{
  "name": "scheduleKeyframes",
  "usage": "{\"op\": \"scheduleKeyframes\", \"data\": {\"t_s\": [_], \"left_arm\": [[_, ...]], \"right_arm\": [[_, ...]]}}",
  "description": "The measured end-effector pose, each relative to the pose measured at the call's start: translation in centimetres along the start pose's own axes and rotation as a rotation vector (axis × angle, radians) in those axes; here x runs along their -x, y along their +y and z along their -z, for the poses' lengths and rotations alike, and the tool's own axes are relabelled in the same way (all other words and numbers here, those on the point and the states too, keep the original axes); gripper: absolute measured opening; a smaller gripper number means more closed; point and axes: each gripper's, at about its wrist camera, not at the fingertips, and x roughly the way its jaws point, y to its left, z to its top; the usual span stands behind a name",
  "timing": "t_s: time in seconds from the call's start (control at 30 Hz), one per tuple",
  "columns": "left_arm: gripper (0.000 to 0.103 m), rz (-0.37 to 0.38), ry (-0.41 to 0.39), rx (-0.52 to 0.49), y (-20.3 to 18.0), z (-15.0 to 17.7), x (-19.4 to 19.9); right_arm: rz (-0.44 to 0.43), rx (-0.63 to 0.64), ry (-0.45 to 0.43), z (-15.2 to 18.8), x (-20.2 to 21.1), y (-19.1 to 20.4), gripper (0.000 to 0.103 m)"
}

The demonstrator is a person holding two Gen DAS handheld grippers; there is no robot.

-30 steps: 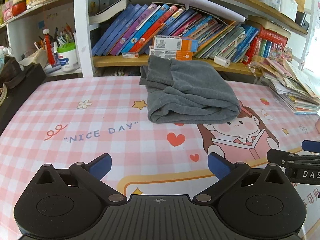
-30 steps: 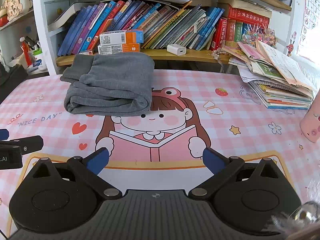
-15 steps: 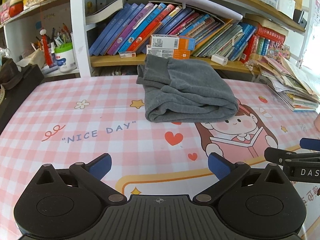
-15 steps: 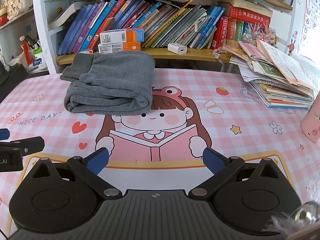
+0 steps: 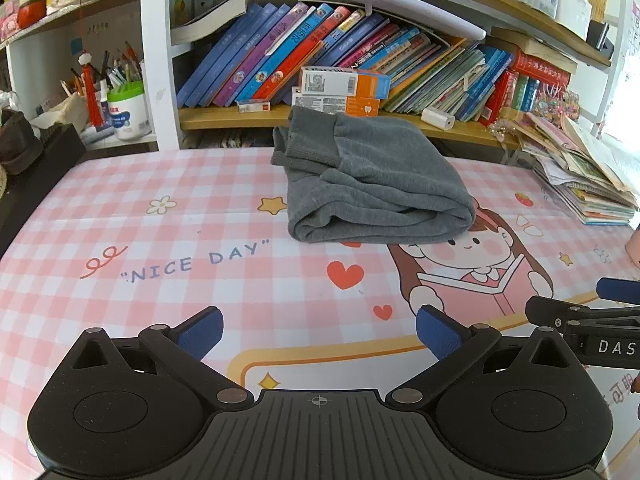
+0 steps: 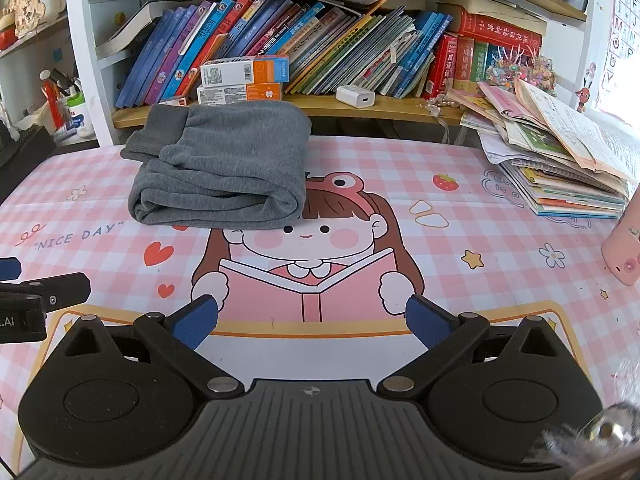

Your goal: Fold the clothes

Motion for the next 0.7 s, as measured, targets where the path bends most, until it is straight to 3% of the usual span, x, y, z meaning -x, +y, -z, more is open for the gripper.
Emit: {"op": "scheduleKeyframes", "data": {"t_s": [0.7], "left_arm": [[0.103,0.005,0.007,0.006,-0.01,-0.07,-0.32]], "right_arm": [[-0.001,0.0,0.005,-0.11,-0.29,-0.07,0.101]]}}
